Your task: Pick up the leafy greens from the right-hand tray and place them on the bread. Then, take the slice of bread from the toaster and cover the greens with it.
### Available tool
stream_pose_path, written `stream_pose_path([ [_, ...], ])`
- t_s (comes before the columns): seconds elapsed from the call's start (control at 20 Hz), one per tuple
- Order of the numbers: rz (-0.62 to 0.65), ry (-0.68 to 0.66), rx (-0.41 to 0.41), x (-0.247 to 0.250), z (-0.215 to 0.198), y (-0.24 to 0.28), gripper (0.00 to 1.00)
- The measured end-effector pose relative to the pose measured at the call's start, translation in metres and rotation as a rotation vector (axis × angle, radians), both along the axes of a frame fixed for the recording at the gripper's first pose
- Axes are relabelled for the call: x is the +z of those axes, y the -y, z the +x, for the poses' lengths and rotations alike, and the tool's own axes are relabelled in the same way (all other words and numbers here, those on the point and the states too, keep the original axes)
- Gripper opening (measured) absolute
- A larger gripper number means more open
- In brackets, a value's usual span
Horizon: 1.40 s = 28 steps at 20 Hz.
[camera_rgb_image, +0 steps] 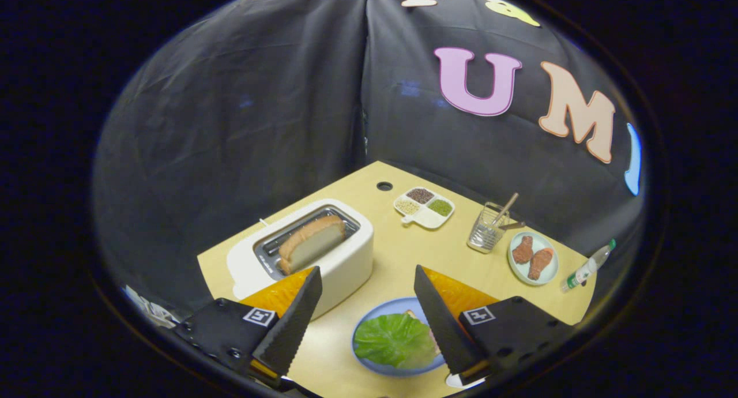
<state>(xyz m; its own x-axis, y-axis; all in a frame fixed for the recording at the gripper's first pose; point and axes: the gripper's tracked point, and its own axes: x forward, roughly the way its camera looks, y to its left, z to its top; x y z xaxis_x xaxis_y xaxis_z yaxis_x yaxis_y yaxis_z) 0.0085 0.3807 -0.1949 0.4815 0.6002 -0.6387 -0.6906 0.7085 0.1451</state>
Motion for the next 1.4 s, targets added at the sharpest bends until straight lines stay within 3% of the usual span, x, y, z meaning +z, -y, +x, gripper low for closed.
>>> stream_pose_path([
  [0.35, 0.068, -0.066, 0.019, 0.009, 0.000, -0.050, 1.00],
  [0.95, 0.079, -0.212, -0.017, -0.022, 0.001, -0.092, 0.96],
  [1.4, 0.082, -0.294, -0.082, -0.031, 0.007, -0.096, 0.27],
])
